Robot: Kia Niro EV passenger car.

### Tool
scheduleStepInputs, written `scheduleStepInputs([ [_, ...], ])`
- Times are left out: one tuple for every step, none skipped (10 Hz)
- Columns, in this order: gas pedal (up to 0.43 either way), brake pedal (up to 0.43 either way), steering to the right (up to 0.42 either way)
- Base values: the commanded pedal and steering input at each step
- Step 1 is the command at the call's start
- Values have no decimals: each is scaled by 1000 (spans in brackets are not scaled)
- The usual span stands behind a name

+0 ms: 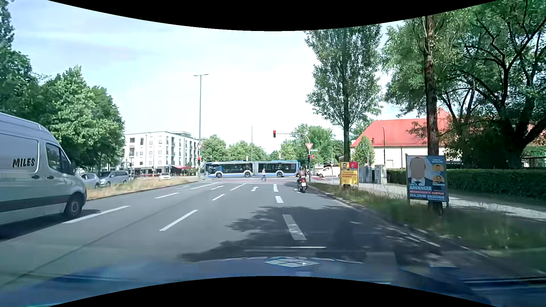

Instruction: Follow the waypoints while adhering to traffic rules and regulations

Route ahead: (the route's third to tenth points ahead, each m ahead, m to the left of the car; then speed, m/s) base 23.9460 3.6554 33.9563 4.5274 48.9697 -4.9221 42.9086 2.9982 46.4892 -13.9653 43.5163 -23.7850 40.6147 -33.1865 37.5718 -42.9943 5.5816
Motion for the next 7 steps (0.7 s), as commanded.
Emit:
scheduleStepInputs([
  [0,91,26],
  [0,104,21],
  [0,122,21],
  [0,134,18],
  [0,146,16],
  [0,152,14],
  [0,171,14],
])
